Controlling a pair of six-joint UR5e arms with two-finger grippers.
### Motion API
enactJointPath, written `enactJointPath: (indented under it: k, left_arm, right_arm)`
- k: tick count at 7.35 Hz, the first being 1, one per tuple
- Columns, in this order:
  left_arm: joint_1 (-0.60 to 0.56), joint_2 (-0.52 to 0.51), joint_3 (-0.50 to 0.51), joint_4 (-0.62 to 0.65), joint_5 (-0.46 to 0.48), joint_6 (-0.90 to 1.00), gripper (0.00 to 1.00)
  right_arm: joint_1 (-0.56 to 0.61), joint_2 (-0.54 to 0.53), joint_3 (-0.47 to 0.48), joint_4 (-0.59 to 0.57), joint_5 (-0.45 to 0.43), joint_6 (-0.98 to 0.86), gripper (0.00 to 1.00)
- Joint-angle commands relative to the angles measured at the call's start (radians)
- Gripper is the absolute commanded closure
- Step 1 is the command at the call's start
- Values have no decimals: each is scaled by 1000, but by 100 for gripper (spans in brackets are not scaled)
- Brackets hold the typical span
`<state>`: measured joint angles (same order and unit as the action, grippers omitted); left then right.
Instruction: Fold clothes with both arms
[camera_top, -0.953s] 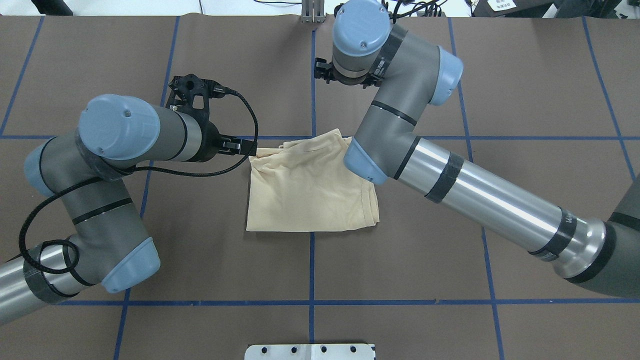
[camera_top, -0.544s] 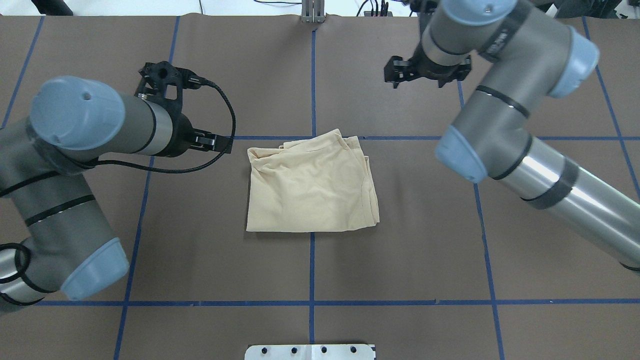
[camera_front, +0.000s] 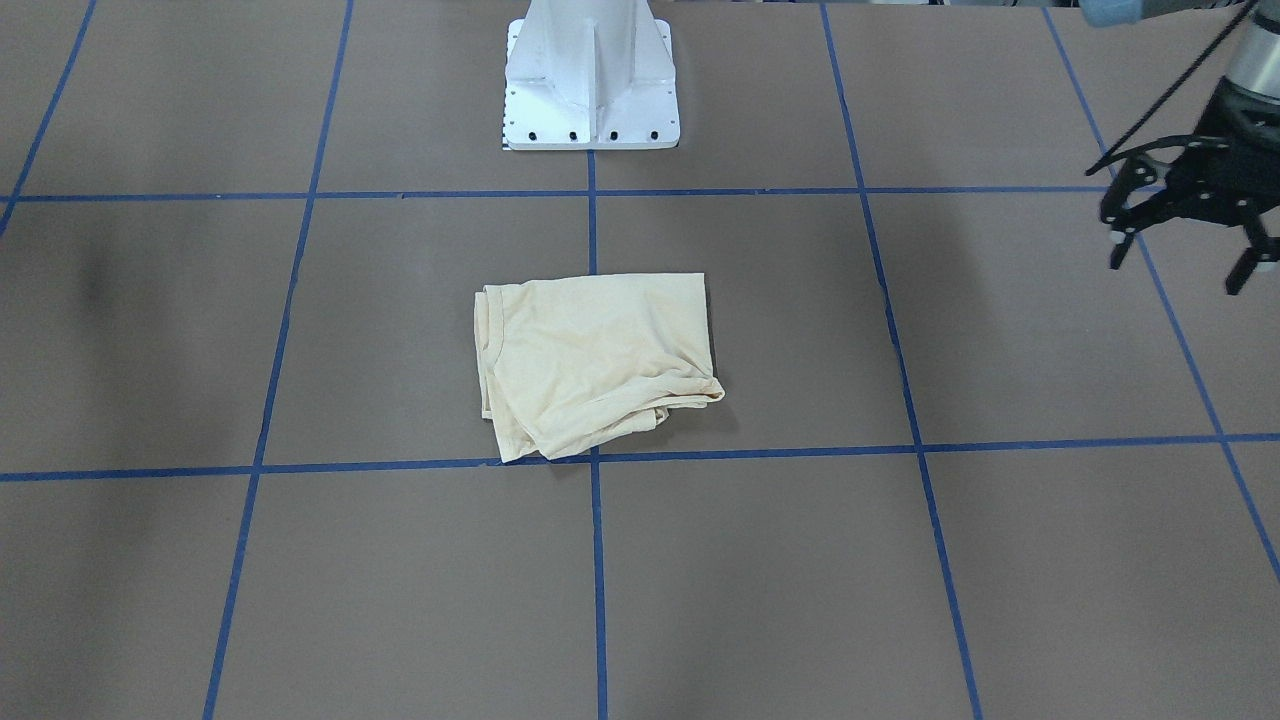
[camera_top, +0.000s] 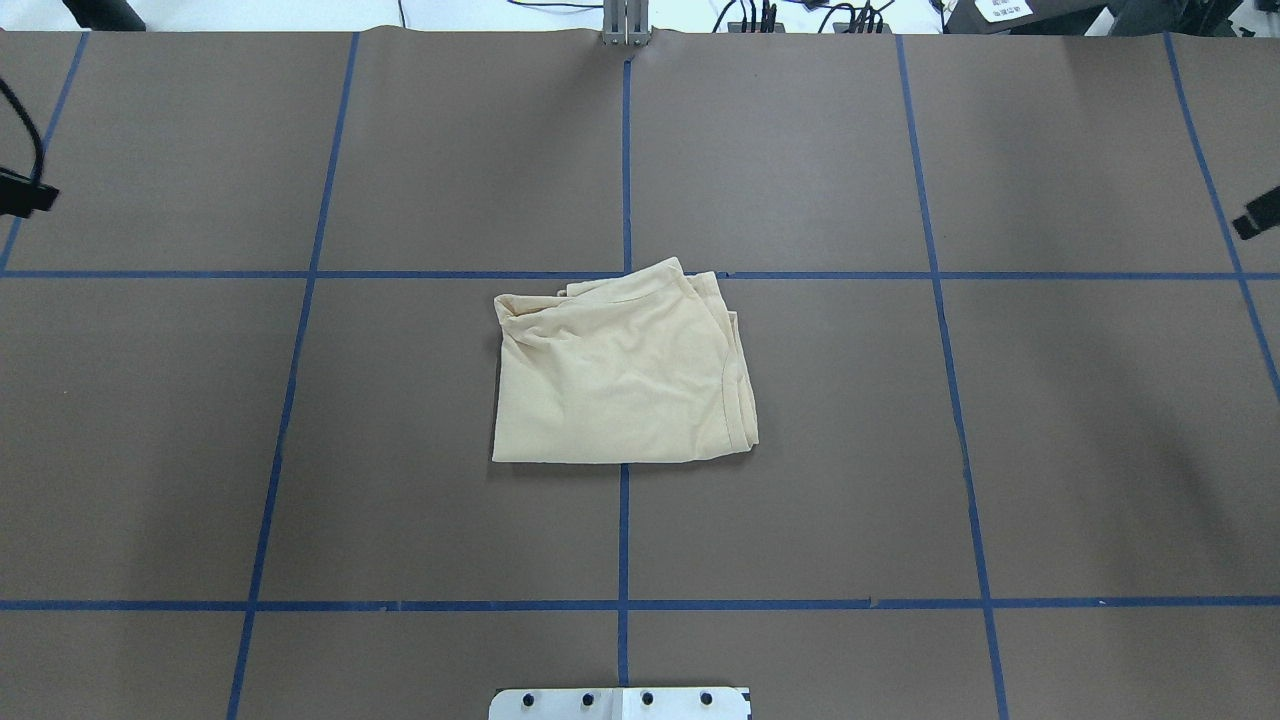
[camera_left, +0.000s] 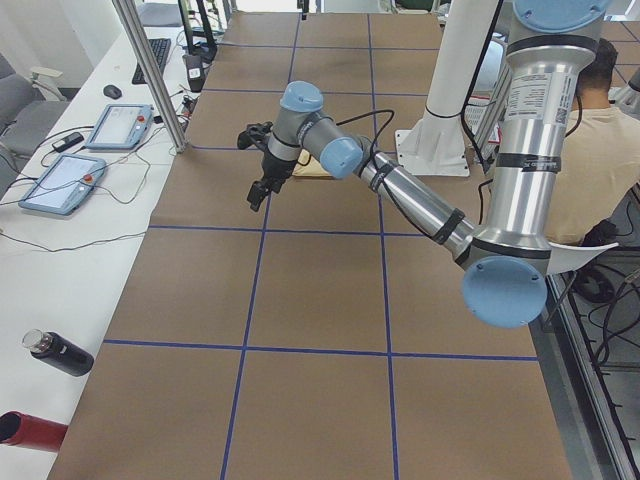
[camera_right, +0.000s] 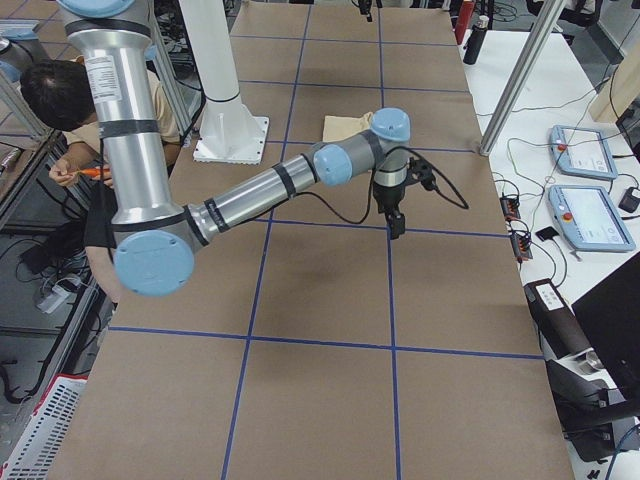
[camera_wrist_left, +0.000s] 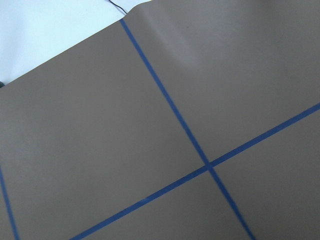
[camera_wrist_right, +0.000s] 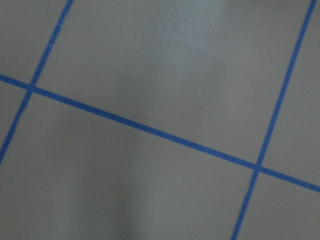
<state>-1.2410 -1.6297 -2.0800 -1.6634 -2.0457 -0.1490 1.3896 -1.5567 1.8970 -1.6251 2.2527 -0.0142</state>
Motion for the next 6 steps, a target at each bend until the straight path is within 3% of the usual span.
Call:
enactJointPath:
  k: [1,2,3,5,6]
  left_arm:
    - [-177,91,114,2,-45,121,0]
    - [-198,93,209,-7,-44,123,0]
    - [-240,91,236,-51,-63,124,0]
    - [-268,141,260,-65,-241,141,0]
    - [-334,201,274,-81,-249,317,0]
  right_arm:
    - [140,-229,-9,2,39,-178,0]
    - [143,-240,-59,4,34,-175,0]
    - [141,-227,-108,4,36,-173,0]
    - [141,-226,-134,72,50,-171,0]
    - [141,-214,-127,74,47,-171,0]
